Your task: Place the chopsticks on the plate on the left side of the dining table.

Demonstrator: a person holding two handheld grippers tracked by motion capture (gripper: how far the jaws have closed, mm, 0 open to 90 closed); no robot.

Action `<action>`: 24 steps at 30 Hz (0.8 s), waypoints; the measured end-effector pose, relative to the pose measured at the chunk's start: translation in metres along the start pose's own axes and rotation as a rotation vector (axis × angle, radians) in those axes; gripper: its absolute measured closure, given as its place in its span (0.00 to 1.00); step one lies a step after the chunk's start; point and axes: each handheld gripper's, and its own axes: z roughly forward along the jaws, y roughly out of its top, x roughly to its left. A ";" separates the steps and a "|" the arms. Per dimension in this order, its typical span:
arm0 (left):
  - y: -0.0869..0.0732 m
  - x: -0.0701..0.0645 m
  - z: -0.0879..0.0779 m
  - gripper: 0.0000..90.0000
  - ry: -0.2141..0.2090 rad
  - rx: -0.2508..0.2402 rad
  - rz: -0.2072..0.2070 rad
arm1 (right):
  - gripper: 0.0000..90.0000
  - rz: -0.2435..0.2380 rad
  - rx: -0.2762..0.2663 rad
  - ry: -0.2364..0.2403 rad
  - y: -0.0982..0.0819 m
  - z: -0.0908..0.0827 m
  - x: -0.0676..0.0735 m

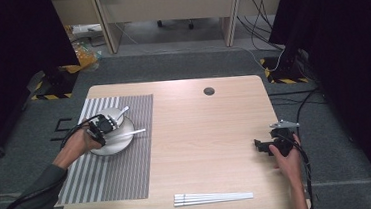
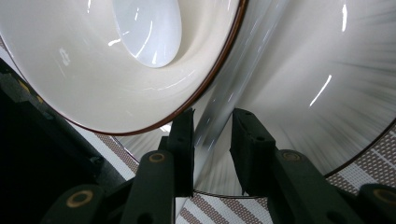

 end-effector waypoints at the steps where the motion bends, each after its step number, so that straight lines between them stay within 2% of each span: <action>1: 0.000 0.000 0.000 0.77 -0.002 0.002 -0.001 | 0.00 0.000 0.000 0.000 0.000 0.000 0.000; 4: 0.000 0.001 0.000 0.78 0.006 0.015 0.006 | 0.00 -0.001 0.000 0.000 0.000 0.000 0.000; 13: -0.002 0.003 0.000 0.76 0.010 0.011 -0.010 | 0.00 -0.001 0.000 0.000 0.000 0.000 0.000; 20: -0.005 -0.002 -0.010 0.73 0.008 0.006 -0.008 | 0.00 -0.001 0.000 0.000 0.000 0.000 0.000; 21: -0.004 -0.006 -0.015 0.74 -0.012 0.001 0.000 | 0.00 -0.001 0.000 0.000 0.000 0.000 0.000; 24: -0.003 -0.009 -0.019 0.74 -0.031 -0.017 0.008 | 0.00 -0.001 0.000 0.000 0.000 0.000 0.000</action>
